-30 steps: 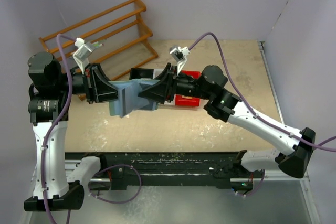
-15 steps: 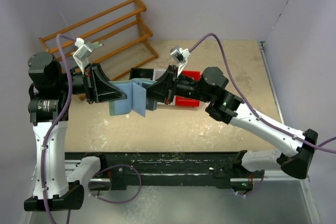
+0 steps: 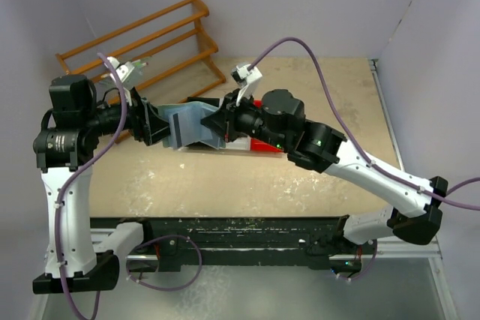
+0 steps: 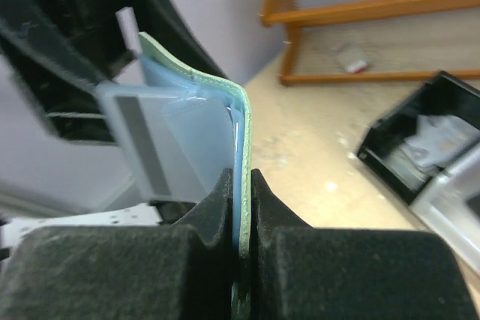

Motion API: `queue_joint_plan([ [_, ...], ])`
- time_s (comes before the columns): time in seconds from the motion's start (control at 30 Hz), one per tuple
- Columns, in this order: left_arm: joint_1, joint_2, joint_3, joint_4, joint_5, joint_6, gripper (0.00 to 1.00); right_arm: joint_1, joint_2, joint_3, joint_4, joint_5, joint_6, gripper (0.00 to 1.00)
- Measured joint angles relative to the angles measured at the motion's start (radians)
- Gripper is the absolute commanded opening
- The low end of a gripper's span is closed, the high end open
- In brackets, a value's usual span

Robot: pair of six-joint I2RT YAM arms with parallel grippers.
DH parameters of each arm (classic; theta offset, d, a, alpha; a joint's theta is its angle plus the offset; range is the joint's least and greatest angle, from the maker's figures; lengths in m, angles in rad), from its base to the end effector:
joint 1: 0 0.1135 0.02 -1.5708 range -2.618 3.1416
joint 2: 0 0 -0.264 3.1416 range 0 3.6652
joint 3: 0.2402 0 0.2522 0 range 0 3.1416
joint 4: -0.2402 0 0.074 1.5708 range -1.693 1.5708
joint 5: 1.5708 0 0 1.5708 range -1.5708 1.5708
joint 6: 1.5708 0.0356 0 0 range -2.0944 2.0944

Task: Take the credit cards out of the card holder

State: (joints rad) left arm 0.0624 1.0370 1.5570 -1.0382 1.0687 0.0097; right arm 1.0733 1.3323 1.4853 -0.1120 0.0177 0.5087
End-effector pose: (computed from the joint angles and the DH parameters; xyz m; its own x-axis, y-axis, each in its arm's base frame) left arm 0.1493 -0.0219 0.4694 -0.4872 -0.0258 -0.8729 0.7348 0.5281 -0.4257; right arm 0.1438 0.2634 0.4711 -0.4067 0.2714 -0.8723 -0.7695 0.4128 0.4873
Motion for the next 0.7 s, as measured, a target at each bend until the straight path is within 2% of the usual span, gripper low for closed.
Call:
queue_joint_plan([
  [0.13,0.000,-0.051,-0.026,-0.016,-0.132,0.048,0.75,0.031,0.045,0.079,-0.146,0.162,-0.064,0.00],
  [0.27,0.000,-0.113,-0.027,-0.014,-0.206,0.084,0.75,0.045,0.064,0.092,-0.237,0.245,-0.120,0.00],
  [0.47,0.000,-0.138,-0.068,-0.011,-0.164,0.106,0.79,0.047,0.055,0.090,-0.243,0.231,-0.144,0.00],
  [0.7,0.000,-0.091,-0.189,0.000,-0.076,0.069,0.82,0.047,-0.005,0.046,-0.178,0.077,-0.141,0.00],
])
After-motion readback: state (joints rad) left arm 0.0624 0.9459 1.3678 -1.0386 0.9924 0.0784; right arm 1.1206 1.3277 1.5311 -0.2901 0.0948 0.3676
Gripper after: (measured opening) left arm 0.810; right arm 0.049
